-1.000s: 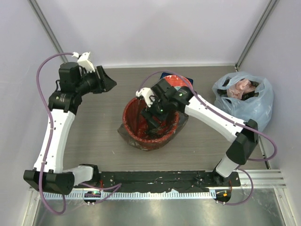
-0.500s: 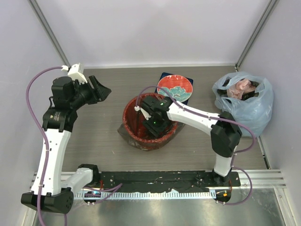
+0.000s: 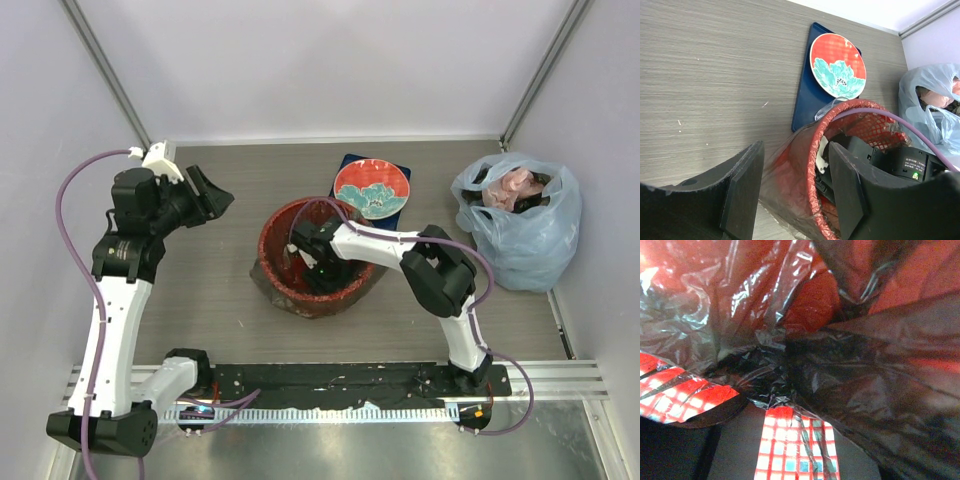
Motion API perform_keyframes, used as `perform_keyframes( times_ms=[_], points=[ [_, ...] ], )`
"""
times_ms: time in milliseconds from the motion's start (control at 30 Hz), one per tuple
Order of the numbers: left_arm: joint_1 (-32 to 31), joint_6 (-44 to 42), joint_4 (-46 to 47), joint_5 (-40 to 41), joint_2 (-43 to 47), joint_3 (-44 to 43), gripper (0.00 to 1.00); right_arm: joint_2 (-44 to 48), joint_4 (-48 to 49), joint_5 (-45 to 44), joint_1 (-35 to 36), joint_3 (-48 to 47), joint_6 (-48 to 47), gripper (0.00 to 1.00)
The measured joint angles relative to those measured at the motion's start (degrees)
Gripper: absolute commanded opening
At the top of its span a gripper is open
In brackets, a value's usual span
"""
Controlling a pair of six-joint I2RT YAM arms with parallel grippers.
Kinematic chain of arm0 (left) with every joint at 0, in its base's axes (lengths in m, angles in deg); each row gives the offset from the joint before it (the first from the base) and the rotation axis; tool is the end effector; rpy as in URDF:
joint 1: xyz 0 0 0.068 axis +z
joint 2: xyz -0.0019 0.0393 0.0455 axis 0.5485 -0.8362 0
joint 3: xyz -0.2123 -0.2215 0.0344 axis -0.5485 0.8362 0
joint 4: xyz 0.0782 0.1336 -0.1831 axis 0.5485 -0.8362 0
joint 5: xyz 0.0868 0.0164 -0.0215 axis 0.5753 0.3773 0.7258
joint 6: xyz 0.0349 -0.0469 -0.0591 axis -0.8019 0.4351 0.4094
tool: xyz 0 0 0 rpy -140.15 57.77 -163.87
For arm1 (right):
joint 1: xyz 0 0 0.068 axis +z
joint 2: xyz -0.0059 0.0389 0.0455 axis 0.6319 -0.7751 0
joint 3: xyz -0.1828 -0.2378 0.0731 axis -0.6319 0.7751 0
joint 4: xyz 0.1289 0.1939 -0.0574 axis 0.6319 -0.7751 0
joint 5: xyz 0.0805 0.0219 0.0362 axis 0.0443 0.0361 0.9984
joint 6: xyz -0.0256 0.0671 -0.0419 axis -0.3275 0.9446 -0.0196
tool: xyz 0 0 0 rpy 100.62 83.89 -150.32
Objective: Put the trash bags into the trash bin
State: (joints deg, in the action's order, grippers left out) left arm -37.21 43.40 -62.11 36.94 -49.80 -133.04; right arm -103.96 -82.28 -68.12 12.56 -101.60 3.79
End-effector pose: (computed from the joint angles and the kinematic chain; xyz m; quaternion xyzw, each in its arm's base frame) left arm 0.1823 -0.0333 0.4257 -0.0936 0.8206 -0.2669 0.4966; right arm 0.2375 0.3050 0.1662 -0.3831 0.9234 0.0224 0.0083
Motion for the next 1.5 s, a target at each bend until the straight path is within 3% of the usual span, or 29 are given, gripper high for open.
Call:
perform_keyframes(
  times_ms=[200,467,733,967,1133,1500],
  points=[
    [0.02,0.0,0.0,0.13,0.02,0.15,0.58,1.18,0.57,2.1,0.0,1.4,-9.97,0.54],
    [0.09,0.02,0.07,-0.24,-1.51,0.61,0.58,3.5,1.2,5.42,0.0,2.71,-34.4,0.54],
    [0.13,0.02,0.09,-1.81,-2.51,0.83,0.58,4.07,-4.61,8.87,-0.04,1.33,-56.39,0.55],
    [0.13,0.0,0.55,-4.02,-2.51,3.23,0.57,12.07,-3.85,5.79,-0.04,9.97,-73.18,0.53],
    [0.13,0.04,0.59,-4.81,-2.51,4.26,0.56,15.87,-4.04,3.5,-0.04,8.94,-72.19,0.53],
    [0.13,1.51,2.25,-7.13,-3.58,4.68,0.55,20.09,-5.9,3.28,-0.04,4.92,-49.66,0.53]
  ],
)
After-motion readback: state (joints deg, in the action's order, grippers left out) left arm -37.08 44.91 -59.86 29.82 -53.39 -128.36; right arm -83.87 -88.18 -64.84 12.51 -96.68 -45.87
